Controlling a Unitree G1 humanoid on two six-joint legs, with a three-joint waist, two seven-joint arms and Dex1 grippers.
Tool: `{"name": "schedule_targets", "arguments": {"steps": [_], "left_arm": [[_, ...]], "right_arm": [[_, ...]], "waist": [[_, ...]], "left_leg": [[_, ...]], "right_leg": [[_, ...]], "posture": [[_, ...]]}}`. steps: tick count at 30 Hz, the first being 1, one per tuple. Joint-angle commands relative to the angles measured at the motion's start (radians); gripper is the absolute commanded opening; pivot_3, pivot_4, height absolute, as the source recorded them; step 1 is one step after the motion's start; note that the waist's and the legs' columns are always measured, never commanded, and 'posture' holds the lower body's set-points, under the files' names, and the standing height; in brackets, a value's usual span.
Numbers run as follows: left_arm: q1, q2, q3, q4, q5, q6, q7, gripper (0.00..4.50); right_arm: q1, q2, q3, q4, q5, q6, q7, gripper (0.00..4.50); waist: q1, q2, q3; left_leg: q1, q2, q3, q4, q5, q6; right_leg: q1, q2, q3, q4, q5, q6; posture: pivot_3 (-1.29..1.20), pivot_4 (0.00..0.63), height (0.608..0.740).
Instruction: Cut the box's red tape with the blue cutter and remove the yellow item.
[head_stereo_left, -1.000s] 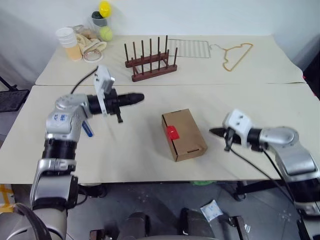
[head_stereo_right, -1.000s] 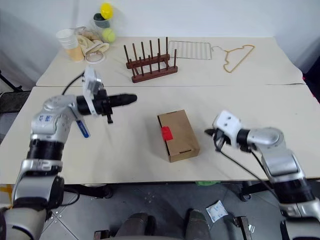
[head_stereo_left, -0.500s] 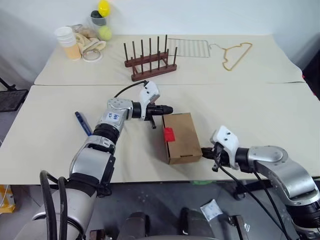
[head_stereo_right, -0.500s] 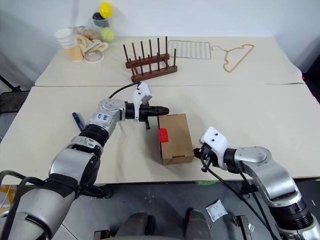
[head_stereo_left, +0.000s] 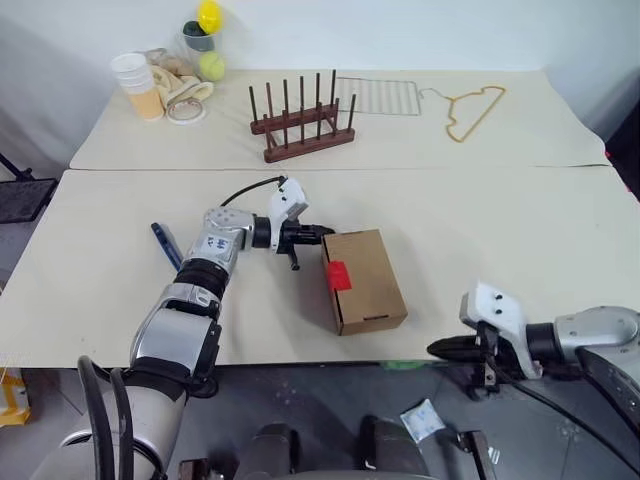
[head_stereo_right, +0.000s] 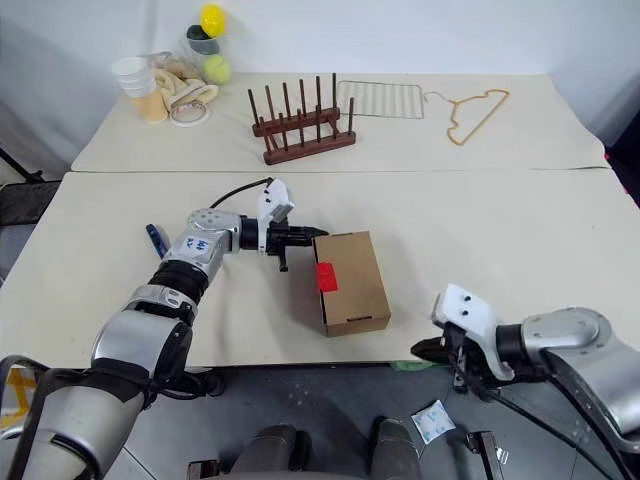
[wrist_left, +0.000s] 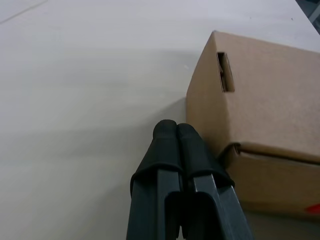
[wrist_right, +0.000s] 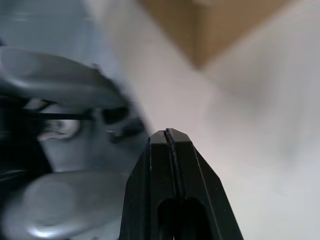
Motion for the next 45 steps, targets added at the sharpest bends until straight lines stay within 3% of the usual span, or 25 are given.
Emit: {"name": "schedule_targets", "arguments": {"steps": [1, 4, 9, 13, 18, 23, 27, 32, 35, 40, 45], "left_arm": [[0.001, -0.003, 0.014, -0.039, -0.011, 0.010, -0.005, 0.02], [0.010, 0.000, 0.011, -0.068, -0.014, 0.034, -0.028, 0.02], [0.078, 0.037, -0.004, -0.190, -0.030, 0.146, -0.097, 0.02], [0.244, 0.107, -0.051, -0.482, -0.067, 0.314, -0.183, 0.02], [0.438, 0.091, -0.066, -0.836, -0.129, 0.493, -0.092, 0.02], [0.549, 0.067, -0.089, -1.068, -0.164, 0.595, -0.009, 0.02], [0.548, 0.158, -0.046, -1.150, -0.190, 0.578, -0.028, 0.02], [0.478, 0.275, 0.054, -1.144, -0.354, 0.644, -0.137, 0.02], [0.362, 0.283, 0.082, -1.013, -0.373, 0.642, -0.132, 0.02], [0.220, 0.151, -0.054, -0.661, -0.170, 0.419, 0.003, 0.02], [0.218, 0.079, -0.132, -0.580, -0.099, 0.361, 0.021, 0.02]], "right_arm": [[-0.068, 0.084, 0.094, -0.020, 0.004, 0.006, -0.071, 0.00], [-0.162, 0.193, 0.178, 0.065, -0.079, -0.007, -0.190, 0.00], [-0.240, 0.187, 0.190, 0.165, -0.155, -0.053, -0.220, 0.00], [-0.320, 0.151, 0.201, 0.277, -0.209, -0.119, -0.188, 0.00], [-0.452, 0.187, 0.272, 0.492, -0.332, -0.285, -0.178, 0.00], [-0.593, 0.273, 0.308, 0.739, -0.487, -0.476, -0.263, 0.00], [-0.609, 0.264, 0.277, 0.782, -0.524, -0.546, -0.263, 0.00], [-0.524, 0.195, 0.211, 0.674, -0.493, -0.493, -0.214, 0.00], [-0.421, 0.148, 0.145, 0.521, -0.425, -0.365, -0.168, 0.00], [-0.304, 0.122, 0.137, 0.267, -0.320, -0.137, -0.134, 0.00], [-0.361, 0.170, 0.187, 0.265, -0.327, -0.094, -0.171, 0.00]], "waist": [[-0.001, 0.000, 0.000], [-0.004, -0.001, 0.000], [-0.001, -0.001, 0.000], [-0.007, -0.001, -0.001], [-0.006, 0.000, -0.001], [-0.006, 0.000, -0.001], [-0.007, 0.000, -0.001], [-0.003, 0.000, -0.001], [0.004, 0.000, -0.001], [0.006, 0.001, -0.001], [-0.011, 0.000, -0.001]], "left_leg": [[0.000, 0.000, 0.000, 0.000, 0.000, 0.000], [0.000, 0.000, 0.000, 0.001, 0.000, 0.000], [0.000, -0.001, 0.000, 0.000, 0.000, 0.000], [0.000, 0.000, 0.000, 0.000, 0.000, 0.000], [0.000, 0.001, 0.000, 0.000, 0.000, 0.000], [0.000, 0.002, 0.000, 0.001, 0.000, -0.001], [0.000, 0.003, 0.000, 0.000, 0.000, -0.001], [0.001, 0.003, 0.000, 0.000, 0.000, -0.001], [0.000, 0.003, -0.001, 0.001, 0.000, -0.001], [0.002, 0.001, 0.000, 0.001, 0.000, -0.001], [0.001, 0.001, 0.002, 0.000, 0.000, -0.001]], "right_leg": [[0.000, 0.000, 0.000, 0.000, 0.000, 0.000], [0.000, 0.000, 0.000, 0.001, 0.000, 0.000], [0.000, 0.000, 0.000, 0.000, 0.000, 0.000], [0.000, 0.000, 0.000, 0.000, 0.000, 0.000], [0.000, 0.000, 0.001, 0.000, 0.000, 0.000], [0.000, 0.000, 0.001, 0.001, 0.001, -0.001], [0.000, 0.000, 0.001, 0.001, 0.001, -0.001], [0.000, 0.000, 0.001, 0.000, 0.001, -0.001], [0.000, 0.000, 0.001, 0.000, 0.001, -0.001], [0.003, 0.001, 0.000, 0.000, 0.001, -0.001], [-0.001, 0.001, 0.001, 0.000, 0.001, -0.001]], "posture": [[0.00, 0.150, 0.740], [0.00, 0.150, 0.740], [0.00, 0.150, 0.740], [0.00, 0.150, 0.740], [0.00, 0.150, 0.740], [0.00, 0.150, 0.740], [0.00, 0.150, 0.740], [0.00, 0.150, 0.740], [0.00, 0.150, 0.740], [0.00, 0.150, 0.740], [0.00, 0.150, 0.740]]}}
